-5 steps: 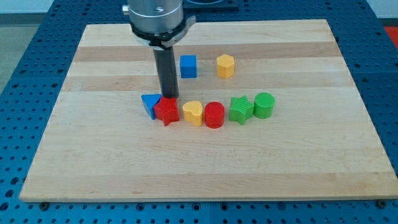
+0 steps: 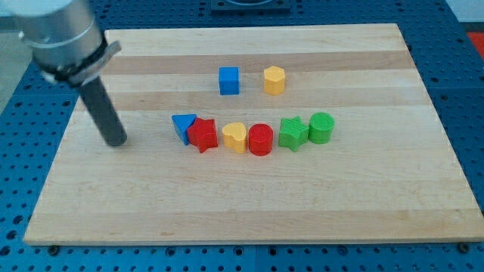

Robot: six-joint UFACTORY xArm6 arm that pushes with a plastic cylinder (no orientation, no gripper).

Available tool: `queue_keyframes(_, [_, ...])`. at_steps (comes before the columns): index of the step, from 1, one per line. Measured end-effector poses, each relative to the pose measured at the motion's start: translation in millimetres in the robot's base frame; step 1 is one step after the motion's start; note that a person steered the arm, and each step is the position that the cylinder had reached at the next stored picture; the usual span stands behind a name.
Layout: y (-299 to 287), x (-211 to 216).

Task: Slightly push the blue triangle upwards

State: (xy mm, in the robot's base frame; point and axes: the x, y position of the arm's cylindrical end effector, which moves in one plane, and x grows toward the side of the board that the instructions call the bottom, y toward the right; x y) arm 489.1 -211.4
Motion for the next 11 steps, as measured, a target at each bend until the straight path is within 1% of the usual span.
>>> queue_keyframes(1, [15.1,40.1])
queue_keyframes(2, [76.1,32.6])
queue_keyframes(3, [95.5,16.6])
queue_keyframes(4, [111.8,9.3])
queue_keyframes(6, [113.0,6.9])
queue_keyframes(7, [102.2,6.9])
queue_keyframes(10, [100.7,-16.1])
queue_keyframes(11, [100.6,-16.1])
